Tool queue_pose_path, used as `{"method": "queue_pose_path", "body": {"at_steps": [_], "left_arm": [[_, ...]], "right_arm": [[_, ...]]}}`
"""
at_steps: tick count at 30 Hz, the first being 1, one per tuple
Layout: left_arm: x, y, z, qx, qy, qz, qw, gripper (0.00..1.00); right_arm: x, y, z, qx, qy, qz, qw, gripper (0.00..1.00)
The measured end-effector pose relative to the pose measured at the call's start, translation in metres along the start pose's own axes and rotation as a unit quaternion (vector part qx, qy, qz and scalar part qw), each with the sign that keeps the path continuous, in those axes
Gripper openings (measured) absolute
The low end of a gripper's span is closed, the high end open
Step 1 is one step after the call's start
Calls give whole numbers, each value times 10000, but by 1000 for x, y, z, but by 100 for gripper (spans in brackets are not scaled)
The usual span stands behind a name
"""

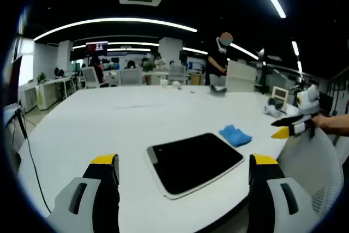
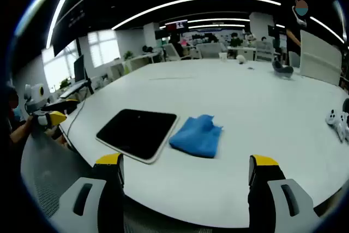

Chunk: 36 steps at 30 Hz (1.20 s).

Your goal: Wipe the mirror surface with the cleaning cloth until all visible marks leave the cleaned area.

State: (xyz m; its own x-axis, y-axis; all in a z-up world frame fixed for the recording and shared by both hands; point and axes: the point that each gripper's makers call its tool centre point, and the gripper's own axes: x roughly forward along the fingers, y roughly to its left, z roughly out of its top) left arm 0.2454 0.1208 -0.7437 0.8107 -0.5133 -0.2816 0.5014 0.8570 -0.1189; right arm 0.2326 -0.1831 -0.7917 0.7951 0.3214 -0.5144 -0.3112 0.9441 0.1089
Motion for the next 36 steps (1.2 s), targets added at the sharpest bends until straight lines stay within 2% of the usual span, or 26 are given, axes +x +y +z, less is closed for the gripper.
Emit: {"method": "queue_pose_path", "body": {"at_steps": [4, 10, 18, 36], "left_arm": [[-1, 0, 1, -15, -74, -6, 10000, 99], [-2, 1, 4, -6, -172, 22, 9999, 99], [-2, 3, 6, 27, -216, 64, 9997, 99], [-2, 1, 8, 48, -261, 23, 9996, 99]], "right_arm": [[0, 0, -1, -70, 24, -14, 10000, 94], [1, 0, -8, -291, 228, -54, 9993, 94], [2, -1, -11, -339, 335, -63, 9988, 94], [1, 4, -10, -442, 320, 72, 9985, 94]]}}
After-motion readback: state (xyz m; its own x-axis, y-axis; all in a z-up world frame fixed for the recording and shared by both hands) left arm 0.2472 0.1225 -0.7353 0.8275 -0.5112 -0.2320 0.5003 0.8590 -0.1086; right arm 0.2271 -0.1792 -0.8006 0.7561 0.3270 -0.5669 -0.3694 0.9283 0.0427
